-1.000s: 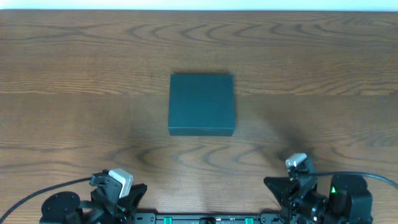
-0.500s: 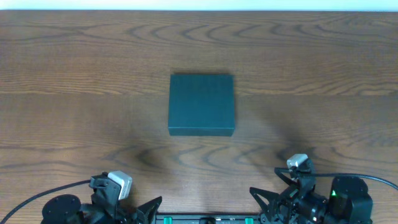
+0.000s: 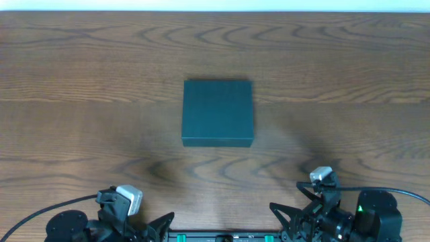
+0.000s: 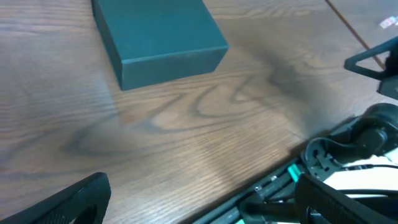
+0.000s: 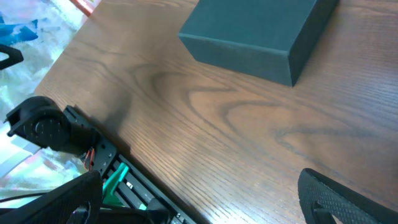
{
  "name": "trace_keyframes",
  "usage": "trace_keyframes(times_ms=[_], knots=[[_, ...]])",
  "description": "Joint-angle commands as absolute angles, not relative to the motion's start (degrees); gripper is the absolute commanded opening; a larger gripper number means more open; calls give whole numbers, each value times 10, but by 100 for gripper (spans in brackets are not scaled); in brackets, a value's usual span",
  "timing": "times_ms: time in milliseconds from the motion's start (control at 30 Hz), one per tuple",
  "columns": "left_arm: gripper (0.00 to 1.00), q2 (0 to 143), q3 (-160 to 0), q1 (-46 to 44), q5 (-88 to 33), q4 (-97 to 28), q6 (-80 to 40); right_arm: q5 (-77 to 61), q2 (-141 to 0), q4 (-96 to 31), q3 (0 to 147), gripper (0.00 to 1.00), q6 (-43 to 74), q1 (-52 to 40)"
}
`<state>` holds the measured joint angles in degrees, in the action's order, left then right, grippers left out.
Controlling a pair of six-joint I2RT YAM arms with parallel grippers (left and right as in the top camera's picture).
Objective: Pack container
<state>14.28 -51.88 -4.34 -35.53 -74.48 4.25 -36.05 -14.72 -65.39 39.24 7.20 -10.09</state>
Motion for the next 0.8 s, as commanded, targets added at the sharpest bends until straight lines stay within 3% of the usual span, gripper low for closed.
trace_keyframes(times_ms=[0, 367, 767], knots=[[95, 136, -516, -44, -322, -726, 39, -364, -143, -656, 390, 99, 77, -106], [95, 82, -435, -20, -110, -536, 42, -364, -143, -656, 390, 99, 77, -106], [95, 2, -204, 35, -88, -329, 9, -364, -143, -656, 390, 99, 77, -106]])
